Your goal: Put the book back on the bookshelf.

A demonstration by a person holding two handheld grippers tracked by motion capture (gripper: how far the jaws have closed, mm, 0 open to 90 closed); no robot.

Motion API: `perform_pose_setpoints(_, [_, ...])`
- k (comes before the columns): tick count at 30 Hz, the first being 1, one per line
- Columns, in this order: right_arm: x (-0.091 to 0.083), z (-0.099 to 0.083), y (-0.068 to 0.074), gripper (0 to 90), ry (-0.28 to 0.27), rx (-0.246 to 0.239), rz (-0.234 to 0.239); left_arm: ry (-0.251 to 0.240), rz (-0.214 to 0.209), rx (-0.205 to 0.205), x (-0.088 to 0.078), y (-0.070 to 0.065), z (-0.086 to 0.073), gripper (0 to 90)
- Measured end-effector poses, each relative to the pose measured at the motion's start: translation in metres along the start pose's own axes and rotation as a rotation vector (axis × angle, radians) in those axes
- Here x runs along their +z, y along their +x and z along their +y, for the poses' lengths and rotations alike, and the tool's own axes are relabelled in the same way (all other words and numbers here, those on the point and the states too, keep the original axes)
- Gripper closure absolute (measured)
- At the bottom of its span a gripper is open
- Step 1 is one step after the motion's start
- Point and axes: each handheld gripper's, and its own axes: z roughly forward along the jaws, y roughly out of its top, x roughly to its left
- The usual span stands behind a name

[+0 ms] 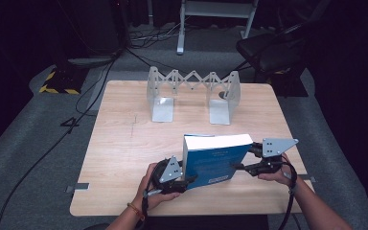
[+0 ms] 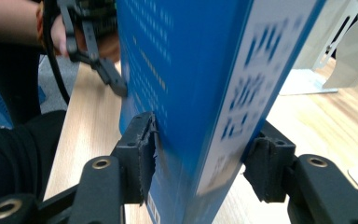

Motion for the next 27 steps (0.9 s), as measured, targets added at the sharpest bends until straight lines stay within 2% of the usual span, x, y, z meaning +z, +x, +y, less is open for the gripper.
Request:
perform_pose_setpoints(2, [0.000,0.006,0.000,46.8,-0.026,0.006,0.013,0.030,0.016,0.003,0.005,-0.003,-0.004,41.9])
perform_pose_setpoints(6, [0.002,0.012,0.002,46.4,-0.035,-0.005,0.015,0.033,0.007,-0.015,0.007,-0.002,-0.006,41.7])
perform_pose_setpoints(7, [0.003,0.013,0.002,47.8,-0.039,0.006,0.019,0.054,0.036,-0.009,0.011,-0.004,-0.009,40.7])
perform_pose_setpoints(8, [0.002,0.013,0.003,49.2,-0.035,-0.001,0.015,0.054,0.036,-0.009,0.011,-0.004,-0.009,39.7])
perform_pose_setpoints(11, [-0.002,0.016,0.010,57.5,-0.033,-0.021,0.033,0.078,0.070,-0.022,0.016,0.002,-0.007,37.4])
perform_pose_setpoints(12, [-0.002,0.016,0.010,57.5,-0.033,-0.021,0.033,0.078,0.070,-0.022,0.016,0.002,-0.007,37.1])
perform_pose_setpoints(13, [-0.003,0.018,0.018,59.4,-0.019,-0.052,0.024,0.075,0.064,-0.033,0.019,0.007,-0.005,36.6])
perform_pose_setpoints(16, [-0.004,0.020,0.023,60.3,-0.007,-0.065,0.007,0.079,0.059,-0.036,0.022,0.011,-0.003,35.7])
perform_pose_setpoints(21, [-0.008,0.018,0.020,60.7,0.000,-0.021,-0.056,0.076,0.046,-0.042,0.035,0.023,0.006,34.2])
perform_pose_setpoints(27, [-0.014,0.016,0.016,60.9,0.001,-0.007,-0.107,0.070,0.035,-0.023,0.049,0.033,0.017,33.3])
